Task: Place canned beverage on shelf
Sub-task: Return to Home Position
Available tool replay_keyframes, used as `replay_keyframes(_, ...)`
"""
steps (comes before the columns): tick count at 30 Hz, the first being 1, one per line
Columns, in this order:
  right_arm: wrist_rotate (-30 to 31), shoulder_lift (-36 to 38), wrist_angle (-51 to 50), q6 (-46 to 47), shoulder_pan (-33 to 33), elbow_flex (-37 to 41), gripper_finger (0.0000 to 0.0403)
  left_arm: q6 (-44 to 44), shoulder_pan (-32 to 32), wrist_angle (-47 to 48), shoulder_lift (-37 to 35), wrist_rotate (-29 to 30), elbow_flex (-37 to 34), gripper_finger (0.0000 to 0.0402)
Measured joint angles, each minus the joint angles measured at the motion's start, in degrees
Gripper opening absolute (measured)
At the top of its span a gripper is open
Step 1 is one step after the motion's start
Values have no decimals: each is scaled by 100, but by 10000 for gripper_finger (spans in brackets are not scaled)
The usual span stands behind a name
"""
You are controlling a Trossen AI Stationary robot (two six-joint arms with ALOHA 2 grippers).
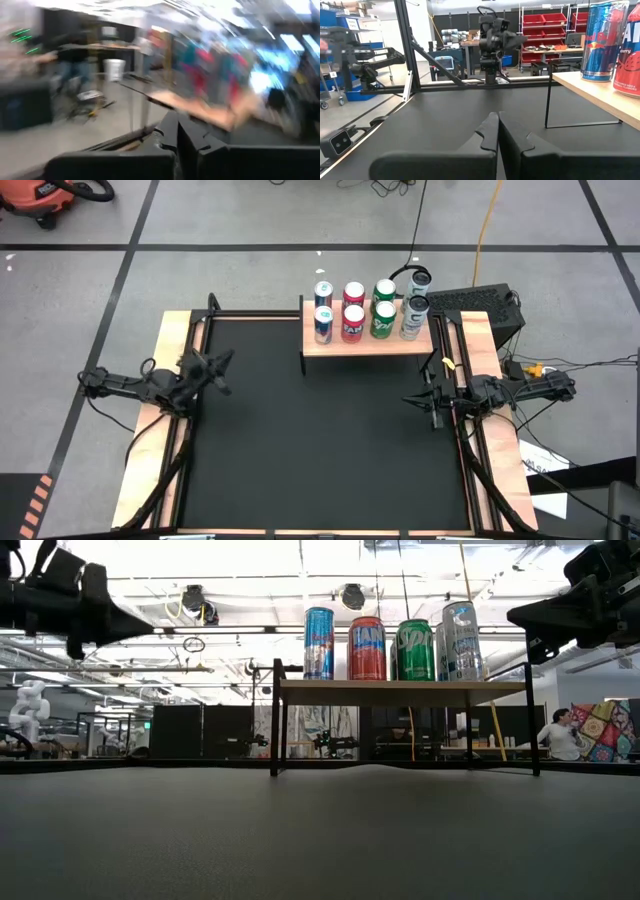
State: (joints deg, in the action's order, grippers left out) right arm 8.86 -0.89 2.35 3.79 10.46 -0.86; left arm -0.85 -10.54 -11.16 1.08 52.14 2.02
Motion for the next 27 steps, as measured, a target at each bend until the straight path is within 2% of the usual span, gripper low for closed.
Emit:
replay_keyframes(3, 0, 0, 0, 0, 0, 0, 0, -680, -9, 746, 0, -672, 0, 6)
replay_keyframes(5, 0, 0, 0, 0, -2, 0, 0, -874, -9, 1122, 2, -828, 0, 6)
replay_keyframes(27, 2, 0, 0, 1, -1, 0, 0, -861, -9, 1171, 4, -848, 7, 6)
